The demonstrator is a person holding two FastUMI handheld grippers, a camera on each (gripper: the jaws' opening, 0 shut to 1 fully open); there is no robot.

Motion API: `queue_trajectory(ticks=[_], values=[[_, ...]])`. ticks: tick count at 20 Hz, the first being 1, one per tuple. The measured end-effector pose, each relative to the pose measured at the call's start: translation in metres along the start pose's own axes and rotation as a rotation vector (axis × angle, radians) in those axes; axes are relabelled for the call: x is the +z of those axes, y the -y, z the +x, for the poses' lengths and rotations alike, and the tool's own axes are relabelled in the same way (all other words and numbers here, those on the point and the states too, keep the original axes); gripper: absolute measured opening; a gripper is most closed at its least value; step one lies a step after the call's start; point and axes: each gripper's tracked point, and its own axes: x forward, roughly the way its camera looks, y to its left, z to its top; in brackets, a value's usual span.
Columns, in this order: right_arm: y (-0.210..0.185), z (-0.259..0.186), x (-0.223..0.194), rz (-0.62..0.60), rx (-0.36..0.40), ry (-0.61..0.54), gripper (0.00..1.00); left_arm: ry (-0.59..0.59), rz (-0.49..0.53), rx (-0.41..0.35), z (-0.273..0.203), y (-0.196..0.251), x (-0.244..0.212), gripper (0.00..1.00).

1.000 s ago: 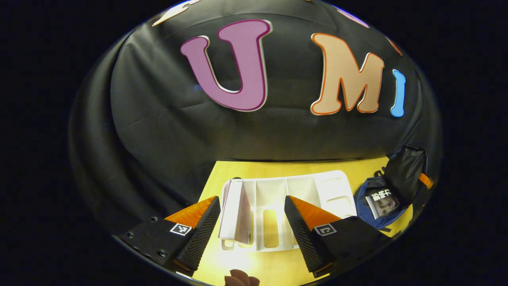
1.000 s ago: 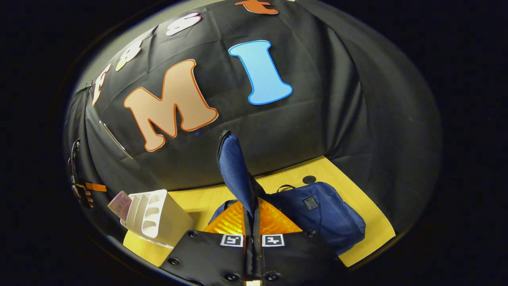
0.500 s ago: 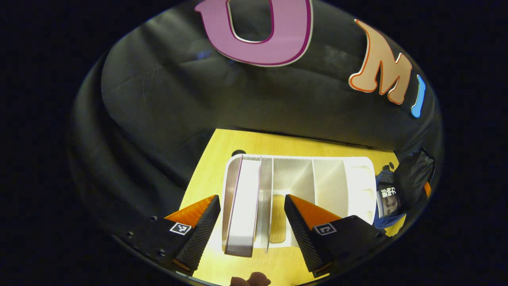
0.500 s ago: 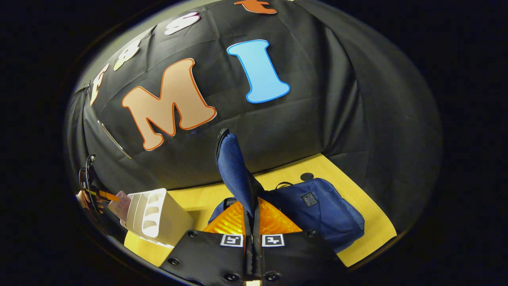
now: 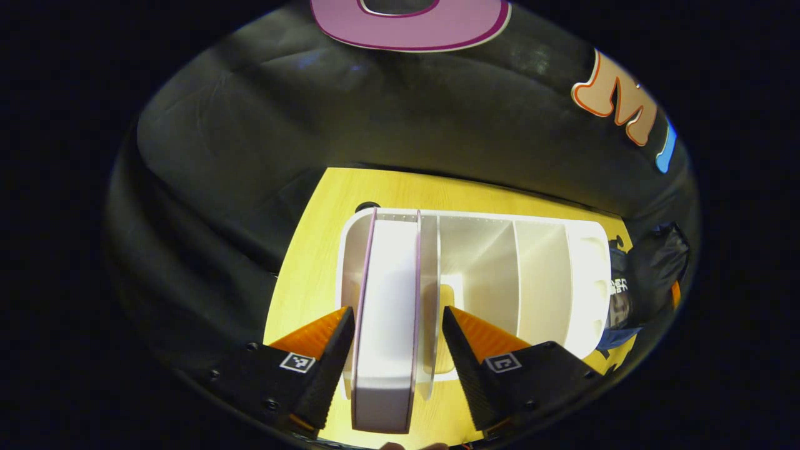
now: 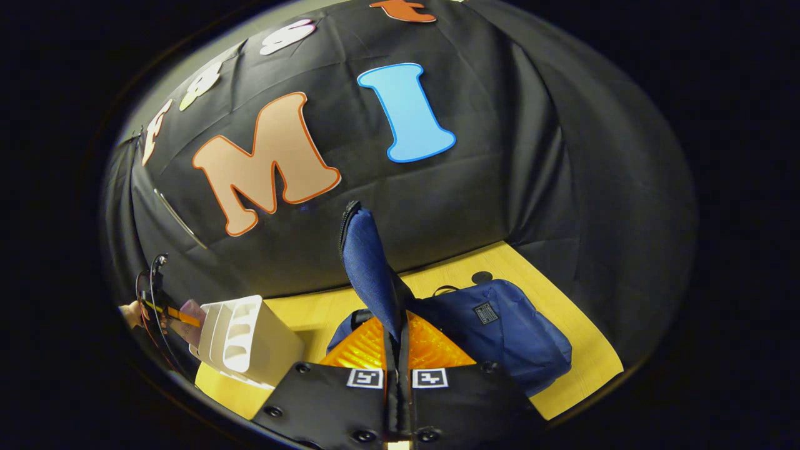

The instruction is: Open the schoolbag, grab two books from the bookshelf and put them into the schoolbag.

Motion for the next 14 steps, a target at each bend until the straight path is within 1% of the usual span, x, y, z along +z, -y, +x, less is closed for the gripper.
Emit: queue_trajectory(ticks=[1,2,3,5,8,9,10,12,13,14], values=[[0.0001,-0.0010,-0.0008,0.000,0.000,0.001,0.01,-0.021,0.009,0.012,0.0013,-0.0019,-0.0014,0.70],[-0.0003,-0.0010,-0.0012,-0.001,0.001,-0.001,0.03,-0.033,0.004,0.031,0.0077,-0.0091,-0.0081,0.54],[-0.0013,-0.0003,-0.0006,-0.002,0.001,-0.001,0.03,-0.040,0.001,0.021,0.0041,-0.0062,-0.0049,0.38],[-0.0023,0.0006,-0.0015,-0.003,0.002,-0.001,0.06,-0.043,0.019,0.005,0.0026,-0.0048,-0.0063,0.37],[-0.0022,0.0002,-0.0017,-0.003,0.001,-0.002,0.05,-0.033,0.013,0.004,0.0041,-0.0077,-0.0059,0.38],[-0.0026,0.0005,-0.0010,-0.003,0.001,-0.003,0.01,-0.032,0.012,0.006,0.0031,-0.0082,-0.0060,0.37],[-0.0024,0.0007,-0.0025,-0.003,0.001,-0.003,0.06,-0.032,0.010,0.004,0.0034,-0.0077,-0.0059,0.37],[-0.0025,0.0009,-0.0011,-0.003,0.001,-0.007,0.01,-0.032,0.013,0.004,0.0020,-0.0090,-0.0063,0.36],[-0.0031,0.0011,-0.0026,-0.005,0.001,-0.007,0.06,-0.032,0.012,0.008,0.0022,-0.0097,-0.0065,0.36],[-0.0029,0.0011,-0.0017,-0.007,-0.001,-0.007,0.05,-0.032,0.013,0.011,0.0013,-0.0110,-0.0062,0.36]])
